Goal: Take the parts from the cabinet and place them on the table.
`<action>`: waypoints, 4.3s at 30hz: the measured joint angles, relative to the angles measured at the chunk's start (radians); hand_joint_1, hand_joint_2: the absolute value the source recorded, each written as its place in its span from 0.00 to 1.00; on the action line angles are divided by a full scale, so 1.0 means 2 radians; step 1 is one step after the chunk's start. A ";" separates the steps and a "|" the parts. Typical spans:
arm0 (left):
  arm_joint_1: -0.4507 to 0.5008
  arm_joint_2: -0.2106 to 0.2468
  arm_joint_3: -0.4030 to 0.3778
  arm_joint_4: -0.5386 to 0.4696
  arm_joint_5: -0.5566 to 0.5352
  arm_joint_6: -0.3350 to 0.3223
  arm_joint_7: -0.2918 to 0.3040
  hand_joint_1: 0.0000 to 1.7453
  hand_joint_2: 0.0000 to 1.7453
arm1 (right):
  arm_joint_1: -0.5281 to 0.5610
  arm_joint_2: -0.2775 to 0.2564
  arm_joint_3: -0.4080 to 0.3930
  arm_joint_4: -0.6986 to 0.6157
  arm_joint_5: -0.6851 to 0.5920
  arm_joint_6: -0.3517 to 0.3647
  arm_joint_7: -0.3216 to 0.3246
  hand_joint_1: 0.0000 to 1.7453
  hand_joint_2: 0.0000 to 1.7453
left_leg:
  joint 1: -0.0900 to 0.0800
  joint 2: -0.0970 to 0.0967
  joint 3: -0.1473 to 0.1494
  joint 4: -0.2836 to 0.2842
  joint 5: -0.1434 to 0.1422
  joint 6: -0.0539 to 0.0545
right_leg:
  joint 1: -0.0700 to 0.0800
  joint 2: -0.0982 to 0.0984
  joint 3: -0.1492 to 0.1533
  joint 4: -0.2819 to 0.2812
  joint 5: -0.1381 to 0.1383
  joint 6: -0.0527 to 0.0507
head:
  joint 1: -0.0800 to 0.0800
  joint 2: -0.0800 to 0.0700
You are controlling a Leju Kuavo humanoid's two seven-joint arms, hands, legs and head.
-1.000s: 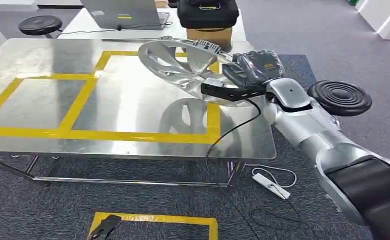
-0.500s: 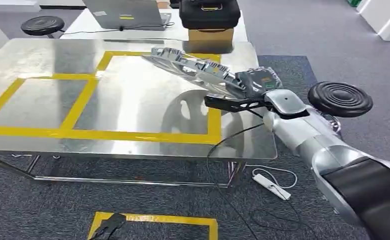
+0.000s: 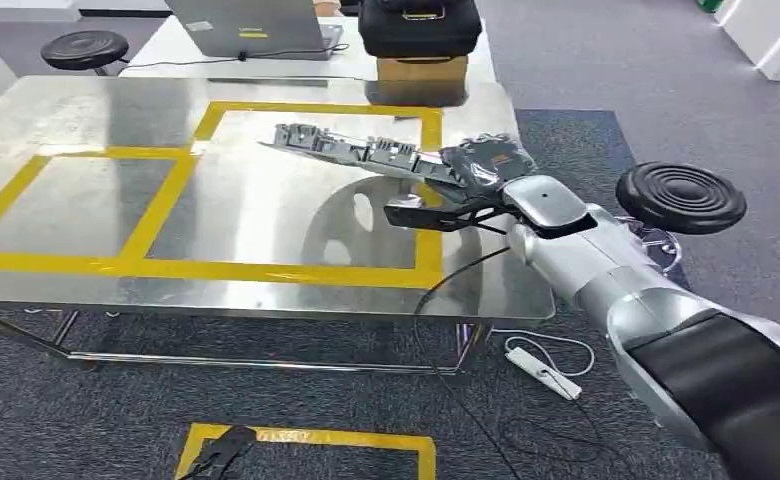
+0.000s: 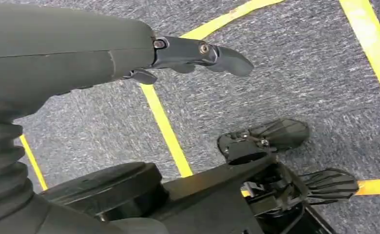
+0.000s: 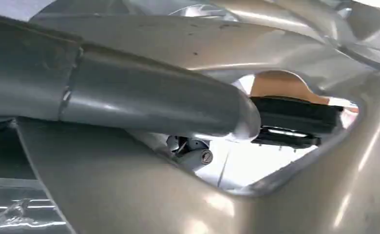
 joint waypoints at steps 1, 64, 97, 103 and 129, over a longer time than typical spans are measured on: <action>0.000 0.000 0.000 0.000 0.000 0.000 0.000 0.00 1.00 | 0.000 0.002 0.001 0.000 0.000 -0.001 -0.001 1.00 0.00 | 0.000 0.000 0.000 0.000 0.000 0.000 | 0.000 0.000 0.000 0.000 0.000 0.000 | 0.000 0.000; 0.001 0.000 0.000 0.000 0.001 0.004 -0.011 0.00 0.00 | 0.017 0.024 0.010 -0.001 0.010 -0.031 -0.013 0.00 0.00 | 0.000 0.000 -0.002 0.000 0.000 0.000 | 0.000 0.000 -0.002 0.000 0.000 0.000 | 0.000 0.000; 0.002 0.002 0.002 0.000 0.001 -0.006 -0.002 0.00 0.00 | -0.045 0.015 -0.009 0.021 -0.075 0.346 -0.006 0.00 0.00 | 0.000 0.000 -0.002 0.000 0.000 0.000 | 0.000 0.000 -0.002 0.000 0.000 0.000 | 0.000 0.000; 0.002 0.002 0.002 0.000 0.002 -0.006 -0.002 0.00 0.00 | -0.046 0.015 -0.006 0.022 -0.077 0.348 -0.004 0.00 0.00 | 0.000 0.000 -0.002 0.000 0.000 0.000 | 0.000 0.000 -0.002 0.000 0.000 0.000 | 0.000 0.000; 0.005 0.001 0.011 0.000 -0.004 0.004 0.002 0.00 0.00 | -0.015 0.016 -0.123 -0.083 -0.172 -0.192 -0.060 0.00 0.00 | 0.000 0.000 -0.002 0.000 0.000 0.000 | 0.000 0.000 -0.002 0.000 0.000 -0.001 | 0.000 0.000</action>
